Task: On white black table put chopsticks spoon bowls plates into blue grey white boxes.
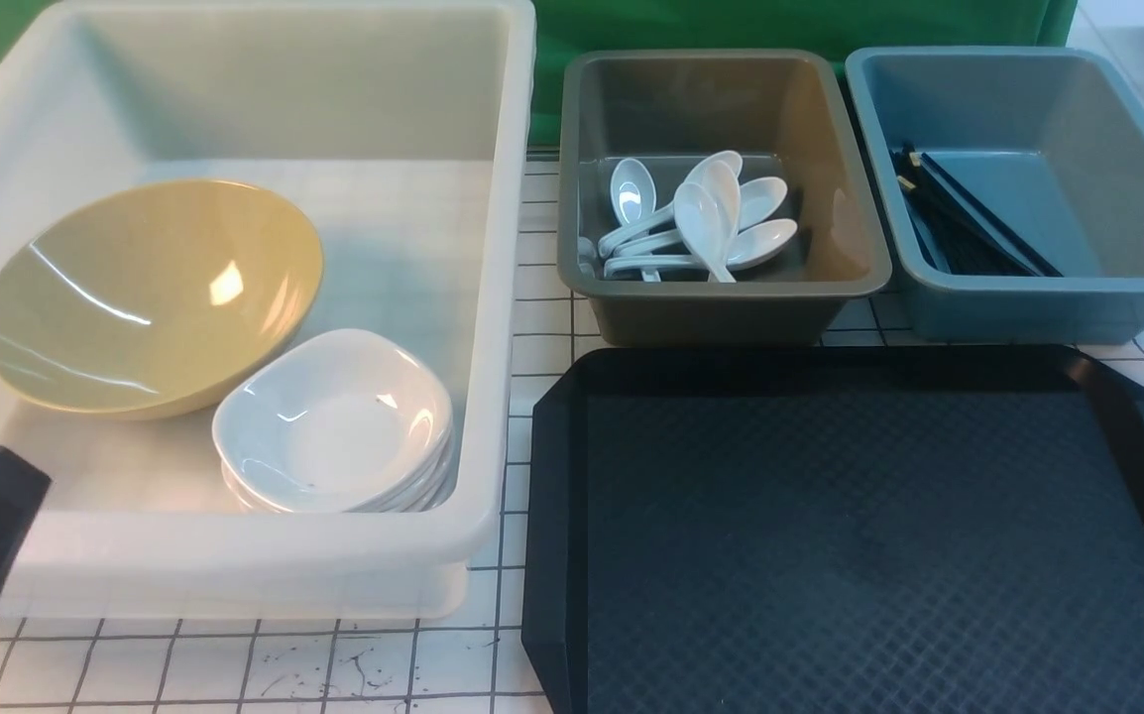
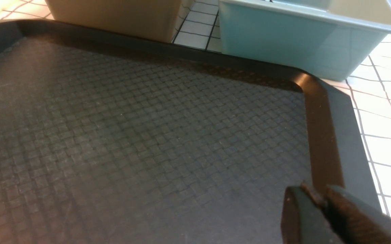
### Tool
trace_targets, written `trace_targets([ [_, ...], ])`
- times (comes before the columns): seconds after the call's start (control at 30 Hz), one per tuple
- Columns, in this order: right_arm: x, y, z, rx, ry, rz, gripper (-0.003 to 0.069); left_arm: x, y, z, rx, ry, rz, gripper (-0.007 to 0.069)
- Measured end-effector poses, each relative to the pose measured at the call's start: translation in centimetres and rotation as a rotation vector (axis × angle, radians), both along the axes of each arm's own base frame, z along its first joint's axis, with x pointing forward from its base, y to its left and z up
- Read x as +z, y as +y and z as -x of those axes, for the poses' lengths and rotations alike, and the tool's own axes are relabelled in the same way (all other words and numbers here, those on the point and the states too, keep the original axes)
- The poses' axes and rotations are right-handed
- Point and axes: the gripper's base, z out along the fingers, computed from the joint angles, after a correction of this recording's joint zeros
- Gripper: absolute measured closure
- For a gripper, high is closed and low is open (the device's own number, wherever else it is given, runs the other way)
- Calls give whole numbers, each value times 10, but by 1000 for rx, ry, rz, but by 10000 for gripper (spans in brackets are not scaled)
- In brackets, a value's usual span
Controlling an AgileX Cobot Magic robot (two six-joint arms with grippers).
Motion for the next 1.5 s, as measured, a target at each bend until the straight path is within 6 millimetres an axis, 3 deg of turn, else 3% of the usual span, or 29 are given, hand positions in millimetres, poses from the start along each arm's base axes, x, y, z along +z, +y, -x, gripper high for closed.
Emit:
trace_targets([
  [0.27,0,0,0,0,0,0,558,-11,8,-1,150,0,-33,625],
  [0.4,0,0,0,0,0,0,552,-44,12,-1,214,35,-1,625],
  [0.63,0,0,0,0,0,0,545,-86,10,0,209,403,-54,625],
  [1.5,0,0,0,0,0,0,517,-86,10,1,208,425,-55,625],
])
